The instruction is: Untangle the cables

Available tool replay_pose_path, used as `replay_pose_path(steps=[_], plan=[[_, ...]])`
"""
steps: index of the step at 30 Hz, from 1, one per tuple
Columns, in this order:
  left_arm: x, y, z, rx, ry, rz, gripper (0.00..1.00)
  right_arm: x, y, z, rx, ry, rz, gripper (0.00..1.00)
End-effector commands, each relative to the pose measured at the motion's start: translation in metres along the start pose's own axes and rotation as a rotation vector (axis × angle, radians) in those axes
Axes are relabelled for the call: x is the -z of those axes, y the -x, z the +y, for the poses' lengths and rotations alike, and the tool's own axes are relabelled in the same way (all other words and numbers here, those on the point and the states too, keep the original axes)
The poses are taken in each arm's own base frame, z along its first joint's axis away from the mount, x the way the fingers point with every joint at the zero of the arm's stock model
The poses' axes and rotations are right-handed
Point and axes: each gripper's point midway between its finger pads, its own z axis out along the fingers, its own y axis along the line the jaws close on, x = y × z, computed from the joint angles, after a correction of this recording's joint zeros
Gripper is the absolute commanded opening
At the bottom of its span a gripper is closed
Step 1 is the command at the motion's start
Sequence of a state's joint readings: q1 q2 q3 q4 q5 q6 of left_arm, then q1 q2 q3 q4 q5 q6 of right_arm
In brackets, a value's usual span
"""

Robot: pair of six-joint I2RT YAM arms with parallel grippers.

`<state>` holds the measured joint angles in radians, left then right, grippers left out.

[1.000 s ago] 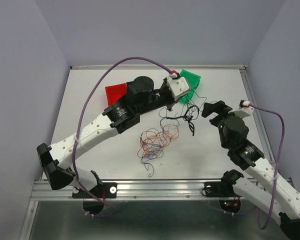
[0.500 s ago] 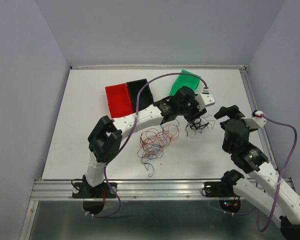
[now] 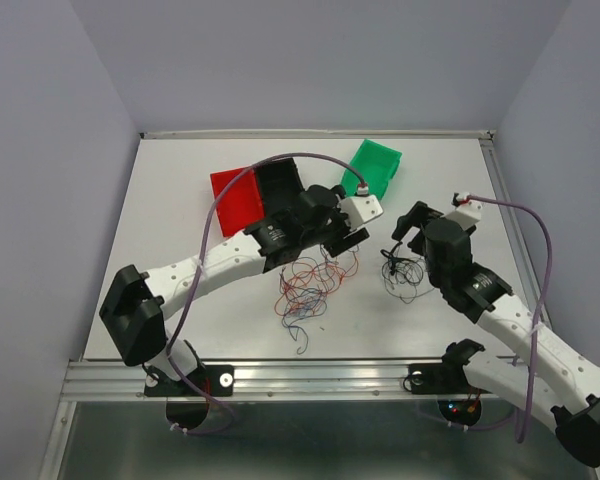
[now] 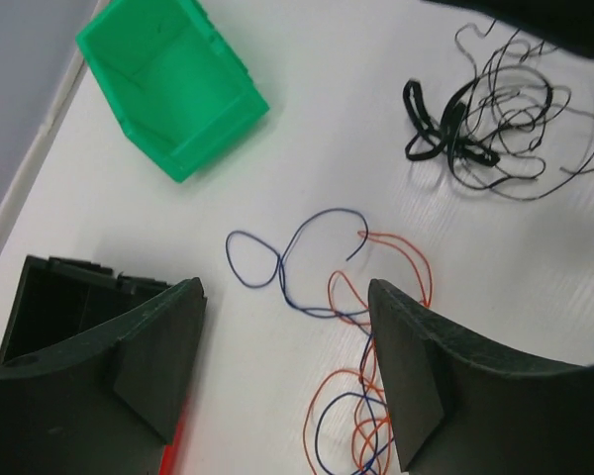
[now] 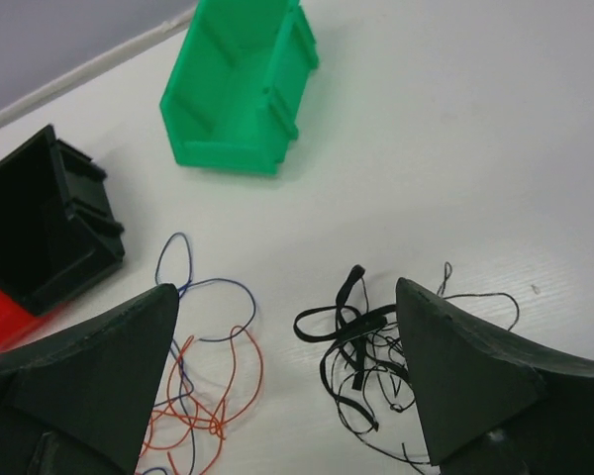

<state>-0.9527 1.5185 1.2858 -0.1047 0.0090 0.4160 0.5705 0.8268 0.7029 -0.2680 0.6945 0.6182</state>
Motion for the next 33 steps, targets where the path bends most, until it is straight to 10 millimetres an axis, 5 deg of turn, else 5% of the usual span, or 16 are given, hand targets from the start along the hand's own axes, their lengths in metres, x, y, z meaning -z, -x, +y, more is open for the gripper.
replay_pose_path(steps=[1, 10, 16, 27, 33], plan=[[-0.001, -0.064, 0.004, -0.023, 0.065, 0.165, 0.78, 0.009, 0.014, 0.054, 0.025, 0.25, 0.015, 0.94], [0.014, -0.127, 0.037, 0.095, 0.093, 0.248, 0.79, -0.001, -0.041, 0.096, 0.152, 0.427, 0.245, 0.89], [0.021, -0.152, 0.027, 0.13, 0.008, 0.278, 0.75, -0.012, -0.079, 0.107, 0.164, 0.451, 0.37, 0.87], [0.049, -0.13, 0.002, 0.106, -0.141, 0.135, 0.75, -0.018, -0.09, 0.109, 0.164, 0.458, 0.395, 0.87], [0.034, -0.153, -0.006, 0.13, -0.172, 0.216, 0.74, -0.018, -0.088, 0.109, 0.16, 0.45, 0.387, 0.87]])
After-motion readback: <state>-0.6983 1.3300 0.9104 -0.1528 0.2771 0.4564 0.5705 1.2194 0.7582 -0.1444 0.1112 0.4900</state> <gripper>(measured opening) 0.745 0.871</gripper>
